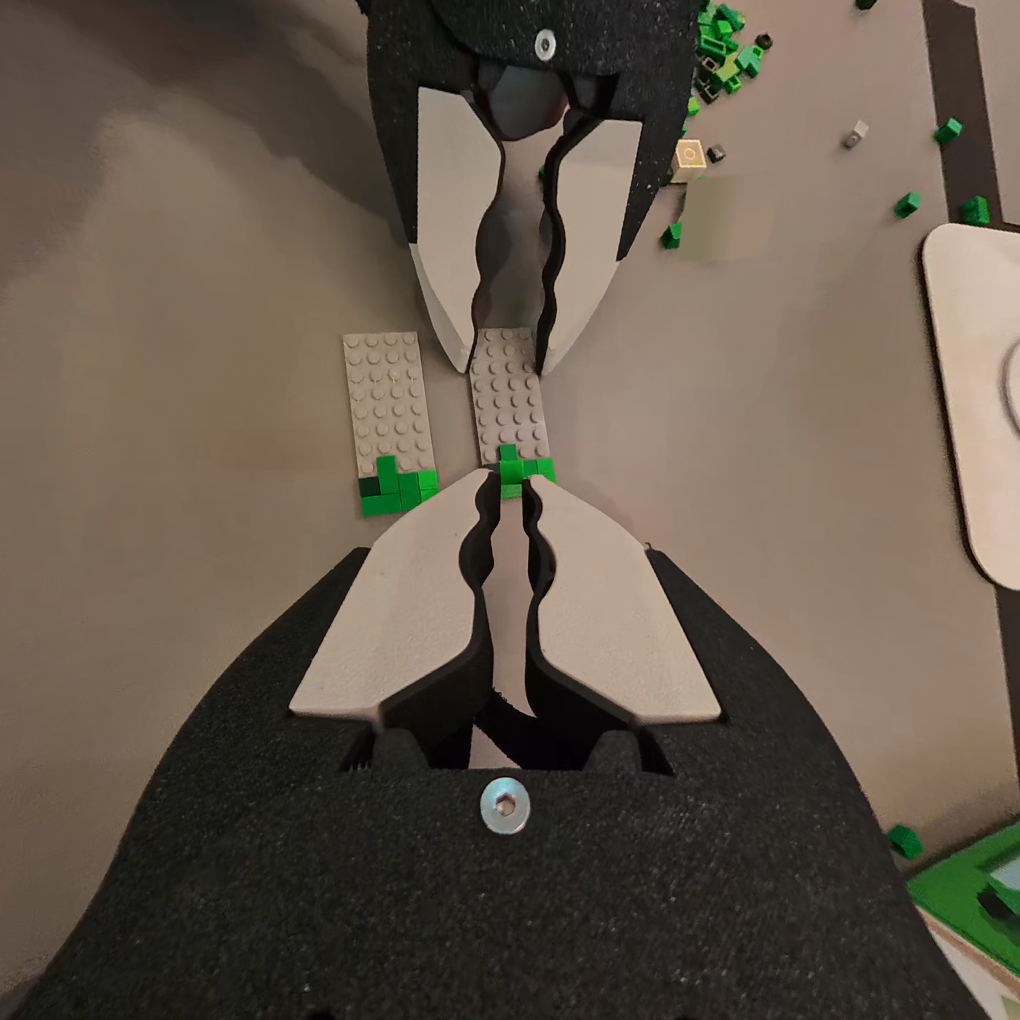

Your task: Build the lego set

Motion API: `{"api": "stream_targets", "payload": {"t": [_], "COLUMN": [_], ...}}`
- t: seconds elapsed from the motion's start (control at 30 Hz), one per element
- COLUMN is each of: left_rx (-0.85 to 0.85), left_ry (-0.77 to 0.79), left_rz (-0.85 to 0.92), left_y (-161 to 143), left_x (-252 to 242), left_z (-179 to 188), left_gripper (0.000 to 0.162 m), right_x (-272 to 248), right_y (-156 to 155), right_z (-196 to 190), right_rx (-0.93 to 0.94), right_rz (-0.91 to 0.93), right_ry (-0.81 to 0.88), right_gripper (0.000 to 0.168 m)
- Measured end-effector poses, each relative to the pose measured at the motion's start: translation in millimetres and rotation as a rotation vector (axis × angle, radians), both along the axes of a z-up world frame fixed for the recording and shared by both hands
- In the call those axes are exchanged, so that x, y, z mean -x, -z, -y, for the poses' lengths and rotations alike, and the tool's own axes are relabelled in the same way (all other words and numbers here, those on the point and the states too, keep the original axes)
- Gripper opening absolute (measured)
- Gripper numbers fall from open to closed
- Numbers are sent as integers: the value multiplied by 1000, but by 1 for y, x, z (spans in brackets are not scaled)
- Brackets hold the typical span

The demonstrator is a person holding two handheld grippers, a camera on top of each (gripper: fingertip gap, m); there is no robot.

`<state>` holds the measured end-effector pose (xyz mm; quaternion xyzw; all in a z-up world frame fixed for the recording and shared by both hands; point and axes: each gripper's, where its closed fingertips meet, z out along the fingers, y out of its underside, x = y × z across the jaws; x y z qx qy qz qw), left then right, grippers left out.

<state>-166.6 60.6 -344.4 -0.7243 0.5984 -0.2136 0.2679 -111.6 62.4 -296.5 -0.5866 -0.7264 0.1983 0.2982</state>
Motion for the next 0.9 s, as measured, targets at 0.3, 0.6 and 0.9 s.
{"api": "stream_targets", "payload": {"t": [0.3, 0.6, 0.9], "left_rx": [-63, -34, -15], "left_ry": [-90, -105, -104], "left_rz": [85, 115, 112], "left_y": [-2, -6, -6], "left_x": [-3, -5, -5], "left_z": [0, 1, 3], "left_gripper": [31, 31, 31], "right_x": [10, 10, 12], "right_y": [29, 37, 38], "right_z": [3, 2, 1], "right_rx": [-22, -78, -106], "right_rz": [90, 180, 223], "right_ry": [-65, -111, -128], "right_gripper": [7, 7, 7]}}
